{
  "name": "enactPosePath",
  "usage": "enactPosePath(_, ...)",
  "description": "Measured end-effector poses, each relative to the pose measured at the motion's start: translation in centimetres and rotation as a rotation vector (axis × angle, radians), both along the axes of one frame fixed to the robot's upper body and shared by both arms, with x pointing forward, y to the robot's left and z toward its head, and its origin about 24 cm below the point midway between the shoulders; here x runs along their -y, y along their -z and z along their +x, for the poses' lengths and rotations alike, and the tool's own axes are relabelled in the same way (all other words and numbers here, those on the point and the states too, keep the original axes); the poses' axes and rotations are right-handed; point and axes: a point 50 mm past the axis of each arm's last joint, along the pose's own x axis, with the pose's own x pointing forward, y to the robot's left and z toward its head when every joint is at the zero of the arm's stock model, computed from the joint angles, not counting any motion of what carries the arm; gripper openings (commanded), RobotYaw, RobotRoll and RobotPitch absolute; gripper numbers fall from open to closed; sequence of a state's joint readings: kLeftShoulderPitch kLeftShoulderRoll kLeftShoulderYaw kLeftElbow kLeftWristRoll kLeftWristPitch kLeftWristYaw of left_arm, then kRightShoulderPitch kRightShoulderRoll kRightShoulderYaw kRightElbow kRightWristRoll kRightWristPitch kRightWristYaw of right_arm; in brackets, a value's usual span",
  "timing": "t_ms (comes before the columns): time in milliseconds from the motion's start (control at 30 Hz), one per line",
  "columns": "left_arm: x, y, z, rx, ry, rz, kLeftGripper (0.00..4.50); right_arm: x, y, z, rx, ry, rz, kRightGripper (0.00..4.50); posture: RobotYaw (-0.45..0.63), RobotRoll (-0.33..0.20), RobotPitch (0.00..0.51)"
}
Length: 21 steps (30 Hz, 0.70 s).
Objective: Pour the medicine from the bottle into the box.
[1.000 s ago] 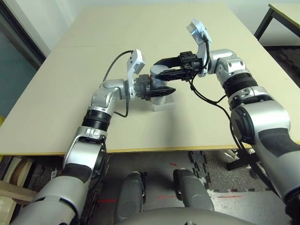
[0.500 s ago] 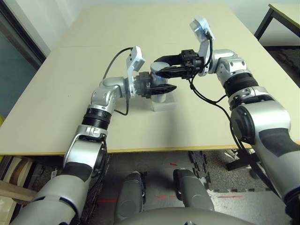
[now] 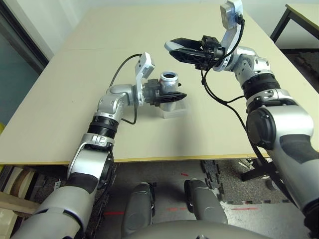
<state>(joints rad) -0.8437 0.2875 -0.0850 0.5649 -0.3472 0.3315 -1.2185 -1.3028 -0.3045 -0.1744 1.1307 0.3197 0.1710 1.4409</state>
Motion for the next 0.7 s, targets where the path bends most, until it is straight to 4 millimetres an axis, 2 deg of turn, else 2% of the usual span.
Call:
enactPosePath(367, -1.3, -0.4, 0.4, 0.011, -0.076, -0.024, 2.71, 4.9, 2.1, 1.3, -0.076, 0.427, -0.049, 2.58, -0.21, 0.0, 0.097)
enactPosePath(567, -1.7, -0.3, 0.7, 0.002, -0.108, -0.033, 2.71, 7.8, 4.3, 1.5, -0.152, 0.654, -0.075, 2.58, -0.21, 0.0, 0.097)
enactPosePath(700, -2.0, -0.2, 0.8, 0.003, -0.127, -0.041, 2.71, 10.6, 5.6, 1.3, -0.186, 0.852, -0.118, 2.58, -0.22, 0.0, 0.096)
